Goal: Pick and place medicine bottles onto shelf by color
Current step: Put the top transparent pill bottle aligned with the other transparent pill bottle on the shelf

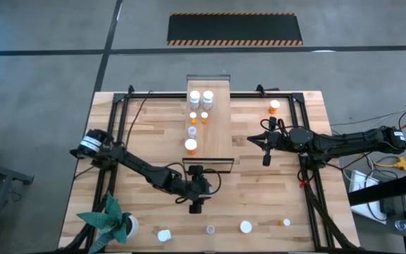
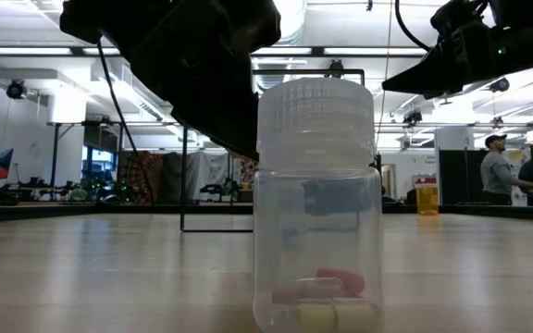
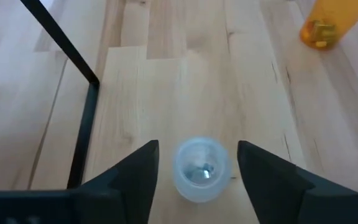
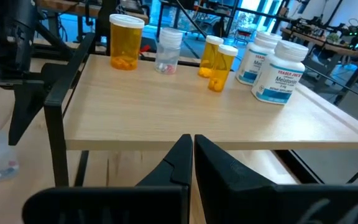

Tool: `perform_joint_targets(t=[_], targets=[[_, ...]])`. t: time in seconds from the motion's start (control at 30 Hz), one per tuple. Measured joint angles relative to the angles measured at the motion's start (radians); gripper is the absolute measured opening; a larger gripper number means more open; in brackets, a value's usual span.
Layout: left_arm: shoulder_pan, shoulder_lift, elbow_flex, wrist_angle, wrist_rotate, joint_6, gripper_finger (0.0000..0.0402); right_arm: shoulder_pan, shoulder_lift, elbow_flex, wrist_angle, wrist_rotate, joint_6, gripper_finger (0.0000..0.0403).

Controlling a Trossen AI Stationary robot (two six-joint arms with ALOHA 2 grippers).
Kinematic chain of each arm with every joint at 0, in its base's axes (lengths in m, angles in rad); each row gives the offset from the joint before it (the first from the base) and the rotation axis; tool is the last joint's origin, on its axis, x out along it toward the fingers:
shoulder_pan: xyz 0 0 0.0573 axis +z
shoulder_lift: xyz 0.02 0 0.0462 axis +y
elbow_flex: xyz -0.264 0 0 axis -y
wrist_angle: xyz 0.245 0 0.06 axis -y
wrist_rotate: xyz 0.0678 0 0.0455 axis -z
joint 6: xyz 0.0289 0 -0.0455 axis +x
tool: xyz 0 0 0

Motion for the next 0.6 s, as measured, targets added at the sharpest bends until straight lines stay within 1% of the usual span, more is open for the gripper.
perform_joint_targets(t=[0.17,0.5,0.6], targets=[[0.01,0.0,-0.019,0.005,0.017,-0.002,0.0175,0.0,0.0,0.0,0.0,0.0,0.0,0.0009],[0.011,0.007,-0.026,0.033,0.034,-0.001,0.0169,0.0,0.0,0.0,0.0,0.0,-0.003,0.0009],[0.013,0.01,-0.041,0.06,0.047,0.002,0.0155,0.0,0.0,0.0,0.0,0.0,-0.002,0.0009]])
